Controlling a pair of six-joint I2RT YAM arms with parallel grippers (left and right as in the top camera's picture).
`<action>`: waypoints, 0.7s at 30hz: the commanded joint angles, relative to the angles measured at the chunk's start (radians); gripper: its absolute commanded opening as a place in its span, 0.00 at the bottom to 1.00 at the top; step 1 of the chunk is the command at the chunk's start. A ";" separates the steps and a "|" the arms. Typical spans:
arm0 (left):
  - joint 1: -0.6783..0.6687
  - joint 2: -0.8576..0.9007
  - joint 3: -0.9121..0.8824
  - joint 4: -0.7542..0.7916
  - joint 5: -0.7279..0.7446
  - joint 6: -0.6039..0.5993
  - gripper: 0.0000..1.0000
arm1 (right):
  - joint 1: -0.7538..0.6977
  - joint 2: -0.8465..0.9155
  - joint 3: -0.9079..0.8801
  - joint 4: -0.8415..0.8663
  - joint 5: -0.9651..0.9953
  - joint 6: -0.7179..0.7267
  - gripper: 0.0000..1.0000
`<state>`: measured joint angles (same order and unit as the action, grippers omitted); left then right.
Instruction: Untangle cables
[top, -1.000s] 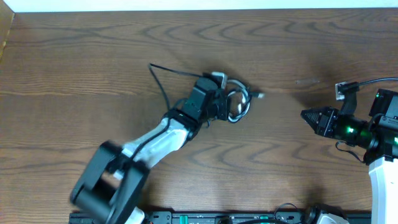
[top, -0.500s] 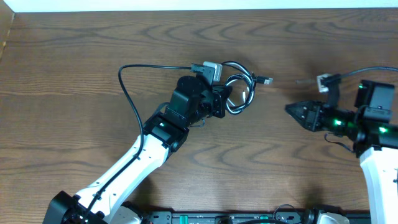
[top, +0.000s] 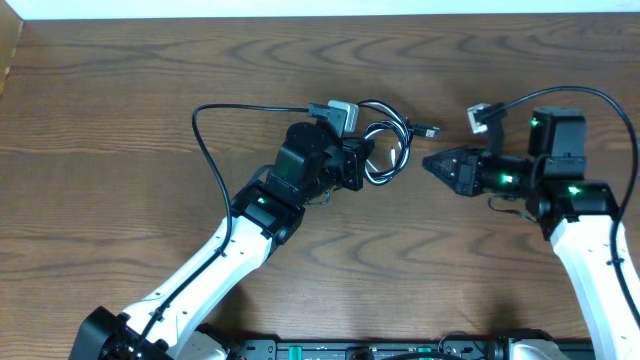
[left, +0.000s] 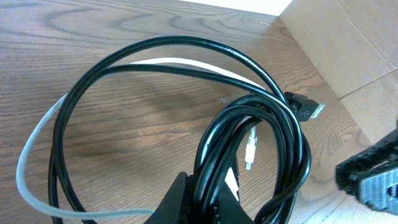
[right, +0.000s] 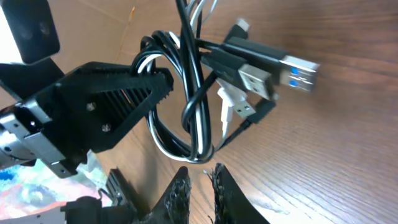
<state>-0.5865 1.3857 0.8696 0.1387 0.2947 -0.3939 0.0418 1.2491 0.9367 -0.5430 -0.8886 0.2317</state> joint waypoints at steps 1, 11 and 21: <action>-0.004 -0.005 -0.002 0.013 0.055 -0.012 0.08 | 0.035 0.014 0.013 0.014 0.030 0.030 0.11; -0.009 -0.005 -0.002 0.015 0.109 -0.031 0.07 | 0.082 0.047 0.013 0.124 0.078 0.072 0.12; -0.097 -0.005 -0.002 0.017 0.113 -0.031 0.08 | 0.087 0.047 0.013 0.214 0.112 0.122 0.15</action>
<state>-0.6369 1.3857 0.8696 0.1459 0.3603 -0.4229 0.1143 1.2953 0.9367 -0.3416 -0.7860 0.3206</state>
